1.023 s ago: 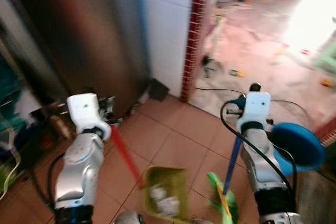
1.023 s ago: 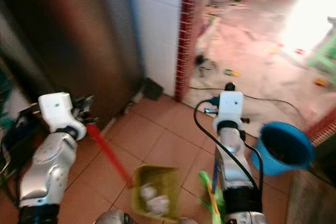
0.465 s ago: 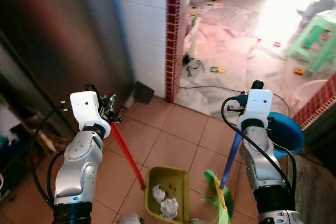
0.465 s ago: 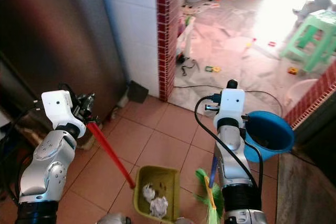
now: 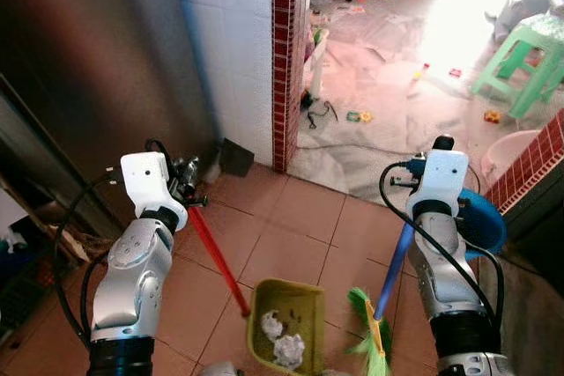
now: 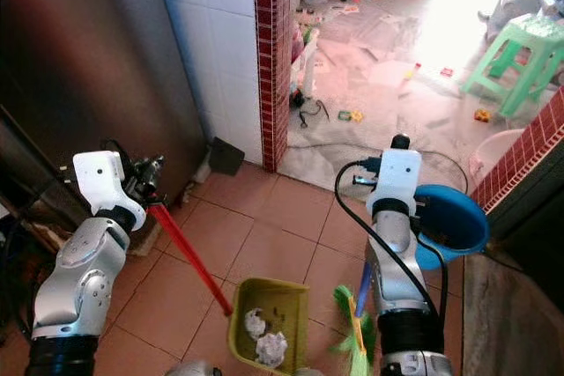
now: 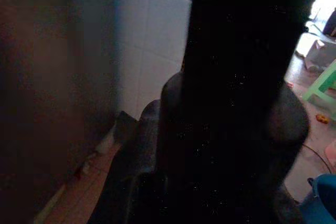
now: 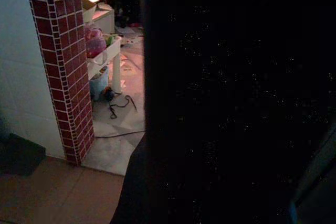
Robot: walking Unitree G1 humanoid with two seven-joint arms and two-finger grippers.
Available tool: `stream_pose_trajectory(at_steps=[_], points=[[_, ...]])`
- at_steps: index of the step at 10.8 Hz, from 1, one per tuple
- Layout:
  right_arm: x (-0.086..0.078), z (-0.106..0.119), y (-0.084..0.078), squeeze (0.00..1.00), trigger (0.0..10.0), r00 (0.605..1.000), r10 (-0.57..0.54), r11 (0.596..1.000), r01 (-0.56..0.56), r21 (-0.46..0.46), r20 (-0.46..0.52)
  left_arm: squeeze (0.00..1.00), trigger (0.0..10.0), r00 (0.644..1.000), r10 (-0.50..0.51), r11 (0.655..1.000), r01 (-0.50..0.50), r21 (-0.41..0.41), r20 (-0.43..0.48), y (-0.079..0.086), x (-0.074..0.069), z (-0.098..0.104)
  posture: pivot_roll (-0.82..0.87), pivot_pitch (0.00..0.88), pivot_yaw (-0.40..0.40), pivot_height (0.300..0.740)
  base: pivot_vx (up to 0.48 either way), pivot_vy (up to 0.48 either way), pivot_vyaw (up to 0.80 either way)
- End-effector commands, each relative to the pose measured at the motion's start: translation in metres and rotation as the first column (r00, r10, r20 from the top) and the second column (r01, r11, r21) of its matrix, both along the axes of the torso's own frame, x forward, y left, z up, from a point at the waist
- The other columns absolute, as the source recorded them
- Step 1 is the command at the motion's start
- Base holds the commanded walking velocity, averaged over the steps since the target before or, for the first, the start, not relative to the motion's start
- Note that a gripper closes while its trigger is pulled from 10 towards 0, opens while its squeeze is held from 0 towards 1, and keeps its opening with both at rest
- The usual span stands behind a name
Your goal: Sweep floor
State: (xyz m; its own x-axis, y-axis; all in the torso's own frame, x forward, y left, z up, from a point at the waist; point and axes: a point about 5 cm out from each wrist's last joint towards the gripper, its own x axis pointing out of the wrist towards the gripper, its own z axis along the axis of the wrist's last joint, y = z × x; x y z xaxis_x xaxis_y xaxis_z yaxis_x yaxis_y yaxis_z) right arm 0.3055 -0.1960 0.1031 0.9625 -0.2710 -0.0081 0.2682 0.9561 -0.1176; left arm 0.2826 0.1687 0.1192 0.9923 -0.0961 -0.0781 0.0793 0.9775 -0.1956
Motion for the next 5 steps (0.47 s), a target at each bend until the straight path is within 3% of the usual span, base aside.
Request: stream_pose_trajectory(at_steps=[1,5], points=[[-0.0019,-0.0059,-0.0047,0.00,10.0,0.999,-0.020,0.999,0.019,-0.037,-0.038,0.00,10.0,0.997,-0.027,1.000,0.027,-0.004,0.074,-0.0030,0.0044,0.0152,-0.06,0.000,0.048,0.740,0.371,0.000,0.00],[-0.0034,-0.0110,-0.0026,0.00,10.0,0.998,-0.030,0.999,0.029,-0.022,-0.052,0.00,10.0,0.997,-0.048,0.999,0.047,0.009,0.066,-0.0009,0.0062,0.0147,-0.06,0.000,0.068,0.740,0.368,0.000,-0.80]])
